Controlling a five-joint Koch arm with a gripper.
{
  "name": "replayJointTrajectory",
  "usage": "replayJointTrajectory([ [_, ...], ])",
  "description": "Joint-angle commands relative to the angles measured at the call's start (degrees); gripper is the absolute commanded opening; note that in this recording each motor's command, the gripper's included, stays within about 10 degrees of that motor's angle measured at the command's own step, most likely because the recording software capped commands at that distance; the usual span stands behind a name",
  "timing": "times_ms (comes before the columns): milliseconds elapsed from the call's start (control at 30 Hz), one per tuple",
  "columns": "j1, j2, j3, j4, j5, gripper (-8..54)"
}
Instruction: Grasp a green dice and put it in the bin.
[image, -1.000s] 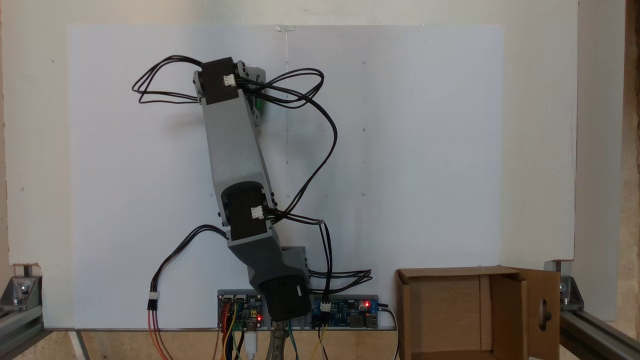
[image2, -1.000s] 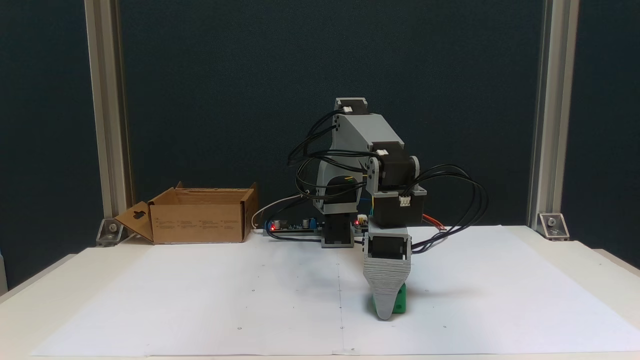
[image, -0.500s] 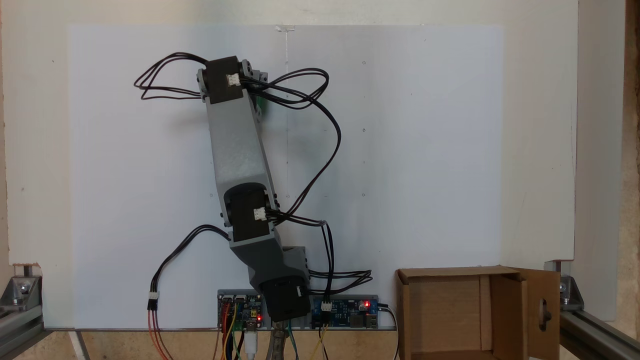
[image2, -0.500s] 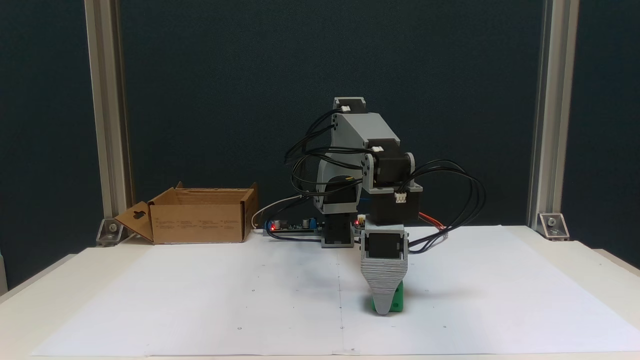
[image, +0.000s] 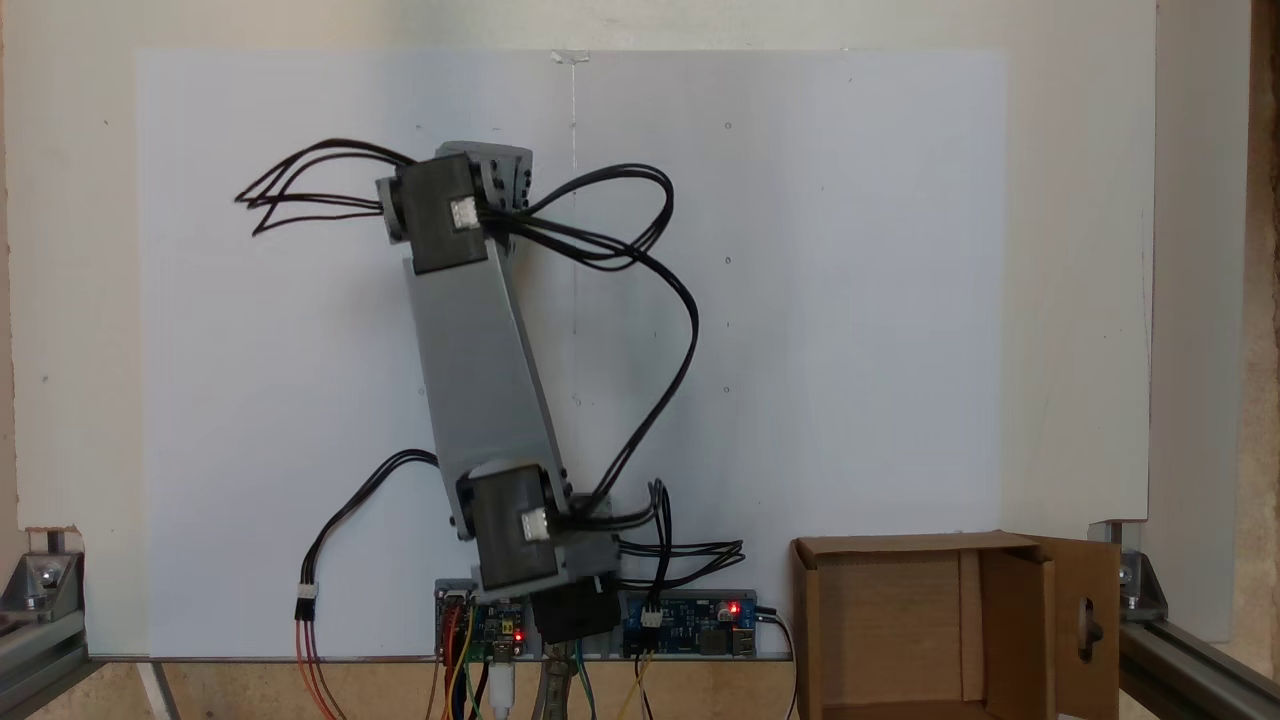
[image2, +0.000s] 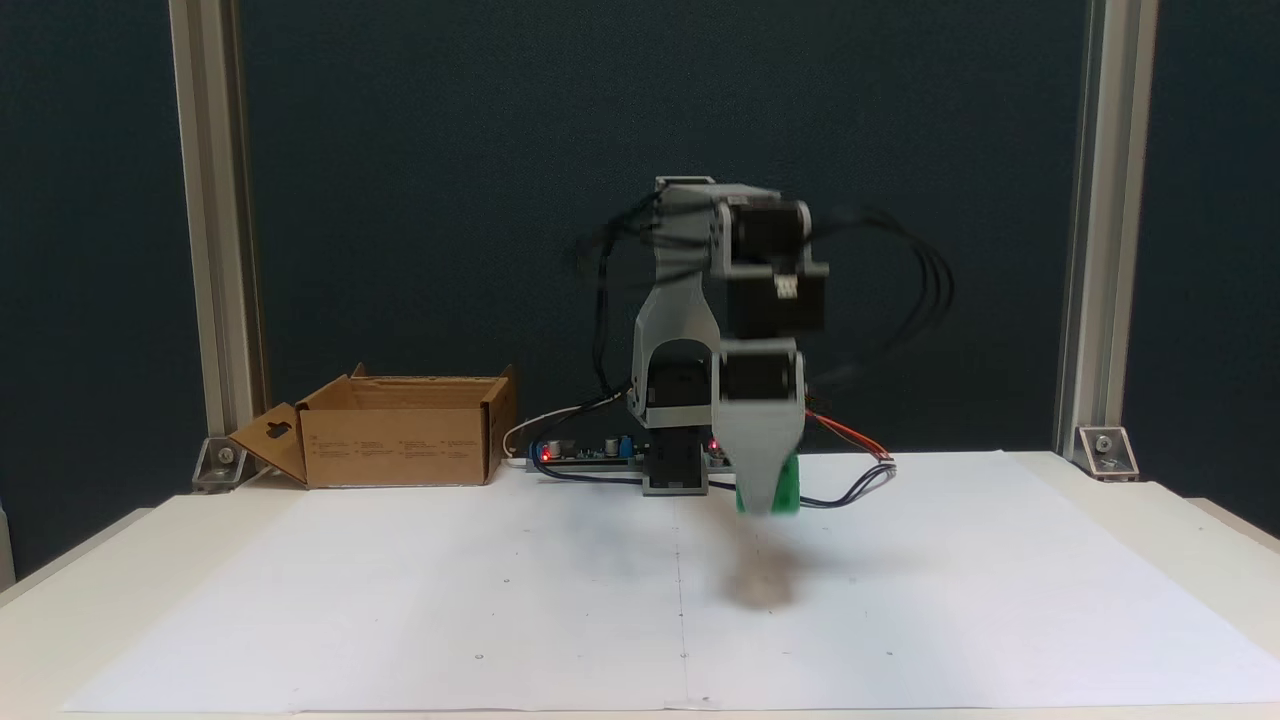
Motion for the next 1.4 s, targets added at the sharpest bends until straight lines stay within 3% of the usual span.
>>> replayJointTrajectory([
  [0, 0.9, 7.1, -1.2, 1.1, 0.4, 11.8],
  [400, 1.9, 16.9, -6.7, 6.8, 0.4, 11.8],
  [733, 36.9, 23.2, -8.2, 6.7, -12.8, 11.8],
  [1100, 80.9, 23.5, -8.2, 6.8, -27.6, 11.8],
  [1367, 103.8, 14.8, -8.2, 2.1, -37.3, 11.8],
])
